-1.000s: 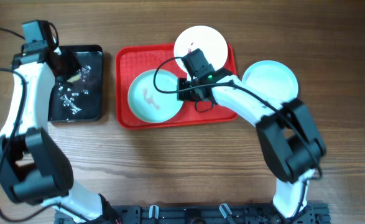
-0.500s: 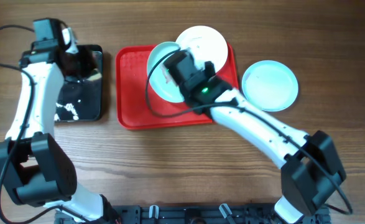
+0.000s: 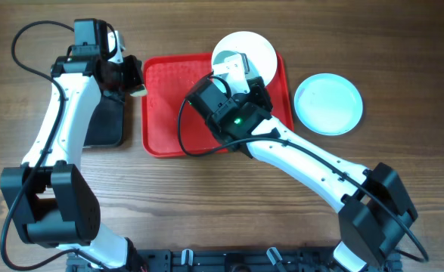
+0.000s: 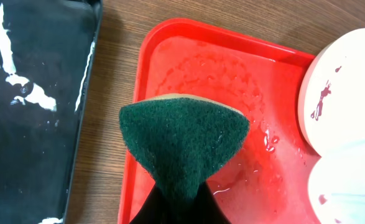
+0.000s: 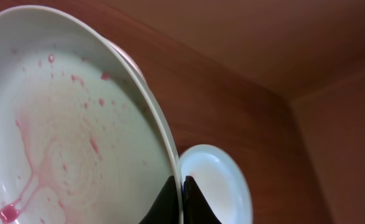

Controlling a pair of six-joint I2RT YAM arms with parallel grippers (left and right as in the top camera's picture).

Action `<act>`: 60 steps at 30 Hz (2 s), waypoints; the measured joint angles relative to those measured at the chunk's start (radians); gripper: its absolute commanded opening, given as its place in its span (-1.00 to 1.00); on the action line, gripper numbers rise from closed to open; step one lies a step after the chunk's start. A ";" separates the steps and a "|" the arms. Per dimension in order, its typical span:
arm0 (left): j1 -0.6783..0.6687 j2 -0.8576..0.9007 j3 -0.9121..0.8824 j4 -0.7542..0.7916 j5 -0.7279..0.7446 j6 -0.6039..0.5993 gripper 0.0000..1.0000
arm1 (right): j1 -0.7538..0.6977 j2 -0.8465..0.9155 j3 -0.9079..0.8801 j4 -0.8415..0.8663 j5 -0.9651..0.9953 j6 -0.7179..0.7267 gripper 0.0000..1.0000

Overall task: Clean dirty plates on tray and stack at the side
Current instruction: 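Lift the scrubbed plate with the right gripper and carry it right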

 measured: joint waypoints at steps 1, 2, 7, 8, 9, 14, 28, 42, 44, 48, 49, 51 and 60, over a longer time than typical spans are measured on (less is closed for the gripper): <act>-0.002 0.000 0.000 0.000 0.000 0.000 -0.92 | 0.000 -0.002 0.000 -0.012 0.016 -0.001 -0.91; -0.002 0.000 0.000 0.000 0.000 0.000 -0.92 | 0.001 -0.006 0.000 -0.022 0.030 -0.005 -0.91; -0.002 0.000 0.000 0.000 0.000 0.000 -0.92 | 0.047 -0.024 0.000 -0.050 0.093 -0.037 -0.91; -0.002 0.000 0.000 0.000 0.000 0.000 -0.92 | 0.062 -0.025 0.000 -0.054 0.103 -0.039 -0.91; -0.002 0.000 0.000 0.000 0.000 0.000 -0.92 | 0.078 -0.025 0.000 -0.060 0.109 -0.041 -0.91; -0.002 0.000 0.000 0.000 0.000 0.000 -0.92 | 0.145 -0.025 0.000 -0.075 0.139 -0.049 -0.91; -0.002 0.001 0.000 0.000 0.000 0.000 -0.92 | 0.145 -0.025 0.000 -0.074 0.095 -0.056 -0.91; -0.002 0.001 0.000 0.004 0.000 0.000 -0.92 | 0.043 -0.027 -0.002 -0.143 -0.329 0.172 -0.92; -0.002 0.001 0.000 0.004 0.000 0.000 -0.92 | -0.031 -0.035 -0.002 -0.131 -0.453 0.206 -0.92; -0.002 0.001 0.000 0.004 0.000 0.000 -0.92 | -0.227 -0.093 -0.002 -0.126 -0.674 0.243 -0.92; -0.002 0.001 0.000 0.003 0.000 0.000 -0.92 | -0.289 -0.119 -0.002 -0.127 -0.734 0.249 -0.92; -0.002 0.001 0.000 0.003 0.000 0.000 -0.92 | -0.391 -0.159 -0.002 -0.134 -0.802 0.257 -0.92; -0.002 0.001 0.000 0.002 0.000 0.000 -0.92 | -0.810 -0.209 -0.016 -0.207 -1.001 0.265 -0.92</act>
